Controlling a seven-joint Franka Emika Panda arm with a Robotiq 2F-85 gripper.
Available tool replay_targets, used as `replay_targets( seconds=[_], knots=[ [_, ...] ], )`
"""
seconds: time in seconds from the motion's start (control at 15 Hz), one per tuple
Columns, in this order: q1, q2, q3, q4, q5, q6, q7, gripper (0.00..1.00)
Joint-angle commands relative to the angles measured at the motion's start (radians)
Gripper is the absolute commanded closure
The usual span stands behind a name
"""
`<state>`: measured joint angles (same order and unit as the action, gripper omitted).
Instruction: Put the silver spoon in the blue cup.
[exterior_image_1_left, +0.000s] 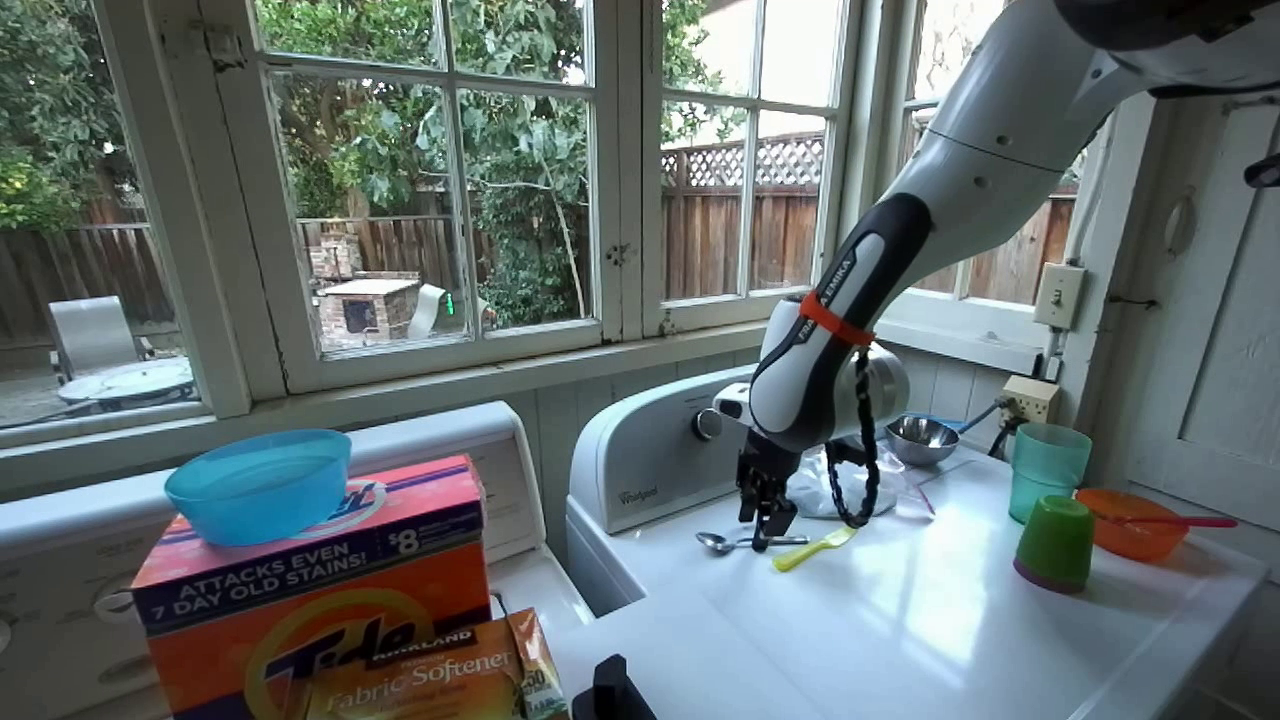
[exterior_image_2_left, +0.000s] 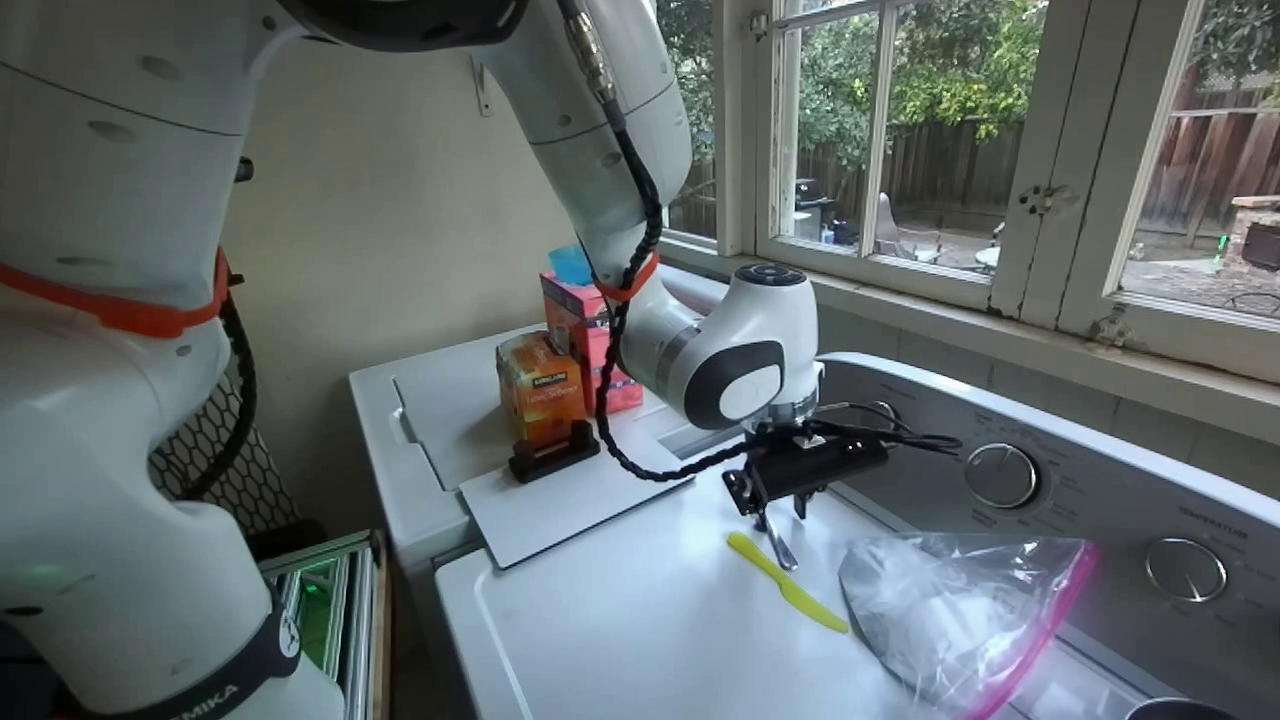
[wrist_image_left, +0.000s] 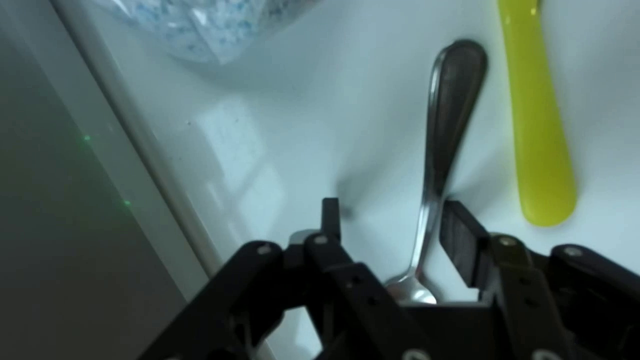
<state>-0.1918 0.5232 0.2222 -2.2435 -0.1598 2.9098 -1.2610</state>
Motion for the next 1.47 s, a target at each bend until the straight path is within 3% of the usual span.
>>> replay_targets(
  seconds=[0.0, 0.2, 0.33, 0.47, 0.73, 1.07, 1.27, 1.4],
  knots=[
    [-0.001, -0.004, -0.001, 0.014, -0.011, -0.072, -0.030, 0.47],
    [0.006, -0.007, -0.006, 0.023, -0.008, -0.107, -0.050, 0.61],
    [0.014, -0.012, -0.010, 0.027, -0.006, -0.137, -0.056, 0.86],
    [0.022, -0.013, -0.016, 0.029, -0.006, -0.156, -0.064, 1.00],
    [0.061, -0.043, -0.050, 0.017, -0.032, -0.154, -0.041, 0.98],
    [0.280, -0.190, -0.306, 0.006, -0.344, -0.232, 0.197, 0.98],
    [0.329, -0.274, -0.353, 0.008, -0.538, -0.355, 0.339, 0.98],
    [0.325, -0.318, -0.338, 0.013, -0.653, -0.484, 0.442, 0.98]
  ],
)
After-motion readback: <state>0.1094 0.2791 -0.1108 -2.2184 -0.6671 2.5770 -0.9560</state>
